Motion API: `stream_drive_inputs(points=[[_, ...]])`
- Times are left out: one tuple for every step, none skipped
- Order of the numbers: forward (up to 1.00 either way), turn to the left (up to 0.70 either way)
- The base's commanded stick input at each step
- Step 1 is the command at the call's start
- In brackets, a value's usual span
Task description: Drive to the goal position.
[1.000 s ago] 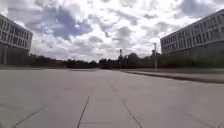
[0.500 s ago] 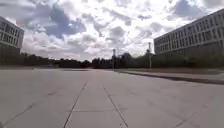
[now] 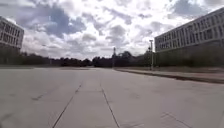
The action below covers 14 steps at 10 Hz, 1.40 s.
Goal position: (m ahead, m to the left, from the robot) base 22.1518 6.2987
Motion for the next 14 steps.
stream_drive_inputs(points=[[1.00,0.00],[1.00,0.00],[1.00,0.00],[1.00,0.00],[1.00,0.00],[1.00,0.00],[1.00,0.00],[1.00,0.00],[1.00,0.00],[1.00,0.00],[1.00,0.00],[1.00,0.00],[1.00,0.00],[1.00,0.00]])
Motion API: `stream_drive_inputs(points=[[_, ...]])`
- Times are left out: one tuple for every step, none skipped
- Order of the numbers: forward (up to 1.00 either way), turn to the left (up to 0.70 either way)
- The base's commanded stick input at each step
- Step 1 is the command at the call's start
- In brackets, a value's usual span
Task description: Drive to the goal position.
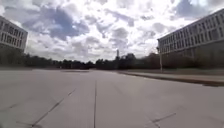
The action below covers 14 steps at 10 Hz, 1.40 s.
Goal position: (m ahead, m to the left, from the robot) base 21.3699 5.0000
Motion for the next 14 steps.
stream_drive_inputs(points=[[1.00,0.00],[1.00,0.00],[1.00,0.00],[1.00,0.00],[1.00,0.00],[1.00,0.00],[1.00,0.00],[1.00,0.00],[1.00,0.00],[1.00,0.00],[1.00,0.00],[1.00,0.00],[1.00,0.00],[1.00,0.00]])
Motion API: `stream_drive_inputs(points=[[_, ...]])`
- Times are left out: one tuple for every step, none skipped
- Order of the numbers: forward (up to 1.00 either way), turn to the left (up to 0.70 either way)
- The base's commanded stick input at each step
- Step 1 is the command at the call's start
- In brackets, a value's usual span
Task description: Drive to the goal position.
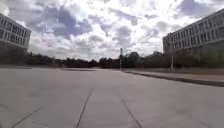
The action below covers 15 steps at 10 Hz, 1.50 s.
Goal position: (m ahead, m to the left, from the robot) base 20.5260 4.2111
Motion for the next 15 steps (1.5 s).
stream_drive_inputs(points=[[1.00,0.00],[1.00,0.00],[1.00,0.00],[1.00,0.00],[1.00,0.00],[1.00,0.00],[1.00,0.00],[1.00,0.00],[1.00,0.00],[1.00,0.00],[1.00,0.00],[1.00,0.00],[1.00,0.00],[1.00,0.00],[1.00,0.00]])
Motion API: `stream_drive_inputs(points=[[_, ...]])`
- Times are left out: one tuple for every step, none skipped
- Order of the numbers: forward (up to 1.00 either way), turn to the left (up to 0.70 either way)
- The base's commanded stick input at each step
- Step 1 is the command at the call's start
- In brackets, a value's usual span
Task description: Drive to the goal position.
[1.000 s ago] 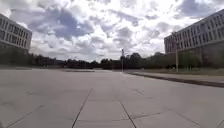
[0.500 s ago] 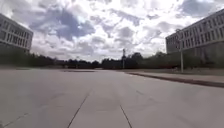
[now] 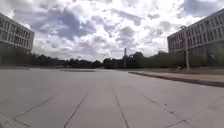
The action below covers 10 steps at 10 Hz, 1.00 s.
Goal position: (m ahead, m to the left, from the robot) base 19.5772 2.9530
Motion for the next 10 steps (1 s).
stream_drive_inputs(points=[[1.00,0.00],[1.00,0.00],[1.00,0.00],[1.00,0.00],[1.00,0.00],[1.00,0.00],[1.00,0.00],[1.00,0.00],[1.00,0.00],[1.00,0.00]])
